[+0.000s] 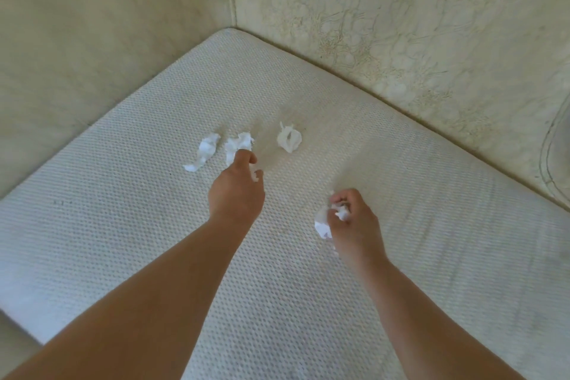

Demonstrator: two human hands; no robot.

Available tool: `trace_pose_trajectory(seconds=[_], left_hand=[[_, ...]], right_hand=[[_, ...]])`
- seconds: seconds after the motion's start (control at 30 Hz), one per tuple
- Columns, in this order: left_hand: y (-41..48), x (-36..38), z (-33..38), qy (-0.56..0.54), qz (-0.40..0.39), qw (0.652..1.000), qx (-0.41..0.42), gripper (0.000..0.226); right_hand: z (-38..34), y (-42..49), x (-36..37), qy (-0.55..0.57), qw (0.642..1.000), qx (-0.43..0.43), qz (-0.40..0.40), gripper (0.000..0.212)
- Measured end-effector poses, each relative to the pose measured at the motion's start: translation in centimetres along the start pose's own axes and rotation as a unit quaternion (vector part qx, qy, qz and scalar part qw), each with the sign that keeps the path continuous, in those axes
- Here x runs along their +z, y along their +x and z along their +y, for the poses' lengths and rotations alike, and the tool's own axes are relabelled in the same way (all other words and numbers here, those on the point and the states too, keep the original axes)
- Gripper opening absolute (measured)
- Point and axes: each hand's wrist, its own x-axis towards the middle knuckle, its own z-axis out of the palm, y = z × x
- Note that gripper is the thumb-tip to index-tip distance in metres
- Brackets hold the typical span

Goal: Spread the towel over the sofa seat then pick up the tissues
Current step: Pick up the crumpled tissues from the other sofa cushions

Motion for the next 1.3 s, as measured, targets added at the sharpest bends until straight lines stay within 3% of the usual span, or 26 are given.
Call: trace_pose_trajectory(seconds=[0.13, 0.3, 0.4, 0.47, 0.53, 0.63, 0.7, 0.8, 0.9, 0.93, 1.0, 1.1, 1.2, 1.3], left_hand=[[1.6, -1.9, -1.4, -0.005, 0.029, 0.999, -0.031, 0.043], [3.4, -2.9, -4.3, 0.037, 0.011, 0.994, -0.105, 0.064], [3.8, -2.7, -5.6, 0.031, -0.015, 0.992, -0.122, 0.053], [4.1, -2.6, -6.0, 0.01, -0.008, 0.993, -0.113, 0.037], [4.2, -2.5, -6.1, -0.007, 0.005, 0.994, -0.113, 0.027], [4.1, -2.6, -6.1, -0.027, 0.007, 0.992, -0.124, 0.035], [3.8, -2.7, -5.7, -0.036, 0.005, 0.991, -0.132, 0.038], [3.6, -2.3, -5.3, -0.078, 0.018, 0.988, -0.134, 0.019], [3.2, -1.7, -5.0, -0.079, 0.0, 0.991, -0.109, 0.008], [3.0, -1.5, -4.9, -0.065, -0.018, 0.993, -0.096, 0.013], [2.6, -1.3, -4.9, -0.037, -0.043, 0.996, -0.071, 0.024], [2.0, -1.5, -5.1, -0.032, -0.059, 0.996, -0.065, 0.03], [0.6, -1.9, -5.2, -0.058, -0.039, 0.995, -0.077, 0.026], [-1.5, -1.6, -5.7, -0.114, -0.004, 0.986, -0.124, 0.019]], right_hand=[[-4.5, 2.7, 2.5, -0.021, 0.999, -0.029, -0.041, 0.027], [-8.3, 5.5, 6.8, -0.204, 0.966, -0.114, -0.114, 0.062], [-8.3, 5.5, 9.9, -0.287, 0.932, -0.156, -0.159, 0.07], [-8.0, 5.8, 11.2, -0.317, 0.922, -0.181, -0.128, 0.055], [-7.8, 6.2, 11.1, -0.251, 0.949, -0.157, -0.103, 0.035], [-7.4, 6.1, 9.8, -0.12, 0.985, -0.119, -0.037, 0.018], [-7.1, 6.3, 8.5, -0.088, 0.988, -0.118, 0.041, 0.026], [-6.6, 7.6, 6.9, -0.081, 0.99, -0.073, 0.094, 0.014], [-7.0, 8.8, 6.1, -0.104, 0.994, -0.003, -0.012, 0.048], [-7.0, 9.1, 6.2, -0.152, 0.987, -0.003, -0.05, 0.052], [-7.2, 9.4, 6.7, -0.204, 0.976, -0.025, -0.074, 0.036], [-7.3, 7.6, 7.0, -0.061, 0.996, -0.024, -0.068, 0.009], [-6.5, 3.9, 7.0, 0.107, 0.989, 0.061, -0.085, 0.017], [-5.1, 0.4, 7.3, 0.193, 0.966, 0.138, -0.099, 0.013]])
